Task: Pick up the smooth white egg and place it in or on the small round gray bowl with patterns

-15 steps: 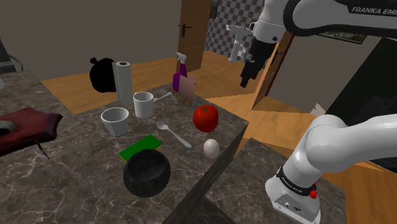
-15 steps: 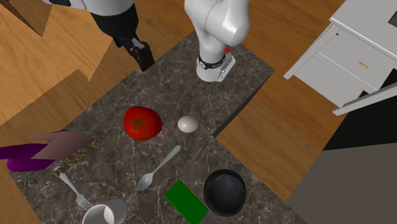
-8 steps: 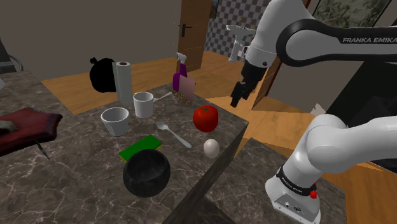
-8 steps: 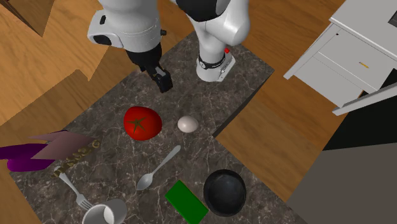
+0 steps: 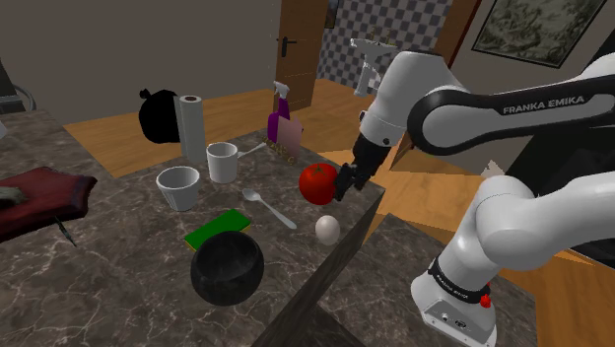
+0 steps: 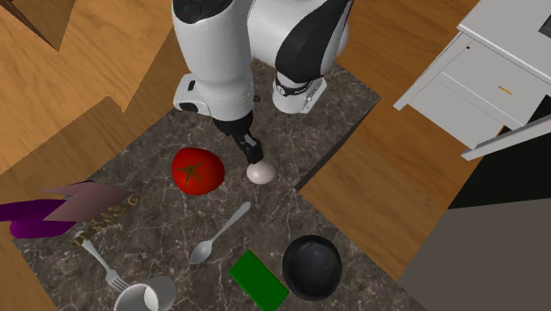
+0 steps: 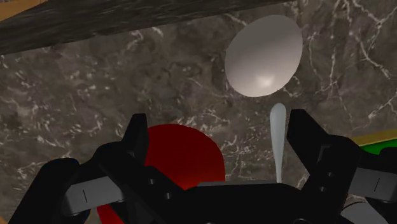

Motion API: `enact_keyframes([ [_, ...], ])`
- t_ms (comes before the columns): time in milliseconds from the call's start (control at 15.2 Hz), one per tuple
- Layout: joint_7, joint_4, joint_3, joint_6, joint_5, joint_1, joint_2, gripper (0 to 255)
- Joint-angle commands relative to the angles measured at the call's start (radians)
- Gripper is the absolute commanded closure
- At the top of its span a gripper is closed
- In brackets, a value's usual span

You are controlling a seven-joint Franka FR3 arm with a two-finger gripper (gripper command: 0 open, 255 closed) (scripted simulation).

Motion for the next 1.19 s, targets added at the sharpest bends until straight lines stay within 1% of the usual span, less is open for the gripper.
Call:
enact_keyframes([
  [0,0.031,-0.039,0.024,0.084,0.052,0.032,0.027,0],
  [198,0.070,-0.073,0.061,0.229,0.136,0.085,0.110,0],
  [264,0.075,-0.077,0.066,0.252,0.148,0.093,0.124,0],
  [726,0.058,-0.101,0.082,0.404,0.185,0.113,0.253,0],
  [792,0.057,-0.102,0.083,0.417,0.188,0.115,0.265,0],
  [1122,0.057,-0.102,0.083,0.417,0.188,0.115,0.265,0],
])
